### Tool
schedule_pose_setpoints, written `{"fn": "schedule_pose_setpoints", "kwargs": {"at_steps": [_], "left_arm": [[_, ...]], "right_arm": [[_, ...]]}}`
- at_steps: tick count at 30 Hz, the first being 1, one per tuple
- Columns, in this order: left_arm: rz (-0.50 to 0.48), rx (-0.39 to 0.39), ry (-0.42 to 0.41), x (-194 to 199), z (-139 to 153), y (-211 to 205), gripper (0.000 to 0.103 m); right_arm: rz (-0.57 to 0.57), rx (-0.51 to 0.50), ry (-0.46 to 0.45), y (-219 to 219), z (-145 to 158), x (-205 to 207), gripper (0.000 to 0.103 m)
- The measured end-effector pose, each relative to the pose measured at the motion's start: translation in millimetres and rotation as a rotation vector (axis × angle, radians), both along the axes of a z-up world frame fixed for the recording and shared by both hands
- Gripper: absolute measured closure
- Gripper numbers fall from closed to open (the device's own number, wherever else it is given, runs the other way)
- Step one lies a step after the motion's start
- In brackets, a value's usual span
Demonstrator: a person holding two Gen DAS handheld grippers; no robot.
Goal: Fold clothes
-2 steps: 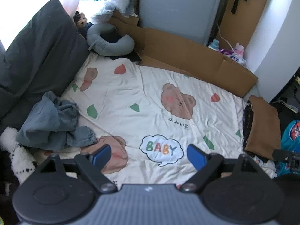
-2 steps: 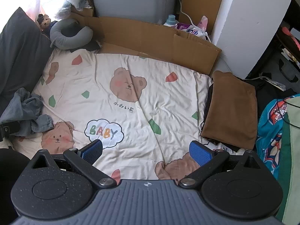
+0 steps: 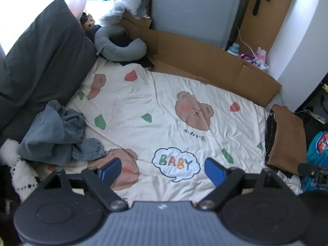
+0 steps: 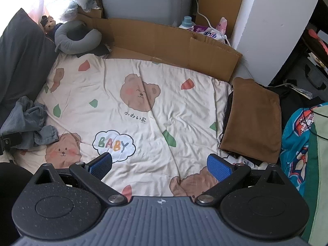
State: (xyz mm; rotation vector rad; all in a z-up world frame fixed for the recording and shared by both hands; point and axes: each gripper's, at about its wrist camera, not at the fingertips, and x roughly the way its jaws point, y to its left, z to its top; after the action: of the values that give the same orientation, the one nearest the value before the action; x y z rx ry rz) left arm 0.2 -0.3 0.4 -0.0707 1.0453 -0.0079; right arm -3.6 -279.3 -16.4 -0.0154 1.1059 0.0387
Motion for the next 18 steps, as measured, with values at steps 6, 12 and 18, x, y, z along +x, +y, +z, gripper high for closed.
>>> {"fn": "schedule_pose_setpoints", "kwargs": {"at_steps": [6,12,18], "left_arm": [[0.000,0.010,0.000,0.5,0.9,-0.6,0.012],[0.000,0.021,0.000,1.0,1.9,-1.1,0.011],[0.002,0.026,0.003,2.4,1.6,-6.5,0.011]], "right_arm": [[0.001,0.011,-0.008,-1.2,0.7,-2.0,0.002],[0.003,0.020,-0.014,-1.2,1.0,-3.7,0.002],[0.002,0.020,-0.014,-2.6,0.1,-1.3,0.002]]}}
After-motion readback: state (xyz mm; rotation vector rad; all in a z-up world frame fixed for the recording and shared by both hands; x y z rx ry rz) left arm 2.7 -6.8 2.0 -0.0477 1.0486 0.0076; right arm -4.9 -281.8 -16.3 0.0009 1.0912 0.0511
